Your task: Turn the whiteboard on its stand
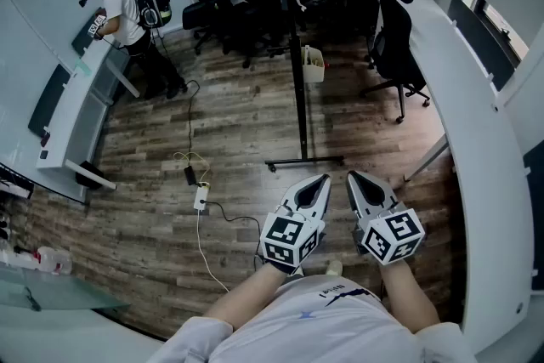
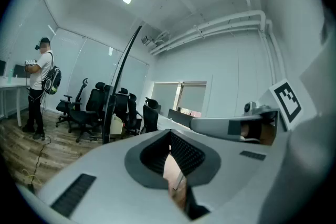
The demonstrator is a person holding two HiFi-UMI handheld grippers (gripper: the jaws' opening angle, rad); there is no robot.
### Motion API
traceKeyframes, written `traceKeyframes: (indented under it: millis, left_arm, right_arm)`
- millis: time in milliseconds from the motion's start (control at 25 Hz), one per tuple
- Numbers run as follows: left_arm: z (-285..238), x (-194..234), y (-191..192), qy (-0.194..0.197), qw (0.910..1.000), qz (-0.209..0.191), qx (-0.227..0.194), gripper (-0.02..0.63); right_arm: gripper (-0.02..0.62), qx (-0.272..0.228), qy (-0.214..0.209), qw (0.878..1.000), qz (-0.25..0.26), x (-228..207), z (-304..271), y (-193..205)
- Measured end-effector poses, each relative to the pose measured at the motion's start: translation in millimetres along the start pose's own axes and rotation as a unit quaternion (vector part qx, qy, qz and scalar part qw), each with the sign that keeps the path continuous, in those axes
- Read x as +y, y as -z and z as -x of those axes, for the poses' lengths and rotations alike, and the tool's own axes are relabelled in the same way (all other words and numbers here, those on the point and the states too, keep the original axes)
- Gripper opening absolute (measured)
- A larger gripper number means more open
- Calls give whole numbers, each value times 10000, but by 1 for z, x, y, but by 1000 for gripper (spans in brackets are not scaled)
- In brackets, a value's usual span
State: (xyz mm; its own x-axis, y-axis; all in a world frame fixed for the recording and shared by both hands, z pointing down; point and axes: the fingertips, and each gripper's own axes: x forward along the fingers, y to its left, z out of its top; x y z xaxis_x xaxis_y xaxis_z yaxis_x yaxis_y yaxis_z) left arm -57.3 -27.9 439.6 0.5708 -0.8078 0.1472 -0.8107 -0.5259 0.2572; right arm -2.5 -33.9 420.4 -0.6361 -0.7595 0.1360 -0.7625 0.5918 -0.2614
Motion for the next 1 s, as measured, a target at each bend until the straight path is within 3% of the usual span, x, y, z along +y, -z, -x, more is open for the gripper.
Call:
traceKeyframes:
  millis: [1000]
  left_arm:
    - [-19,-10,-4,-121,9997,-191,-57,12]
  right_arm:
    - [12,-275,-236,9993,11,-16,5,-12]
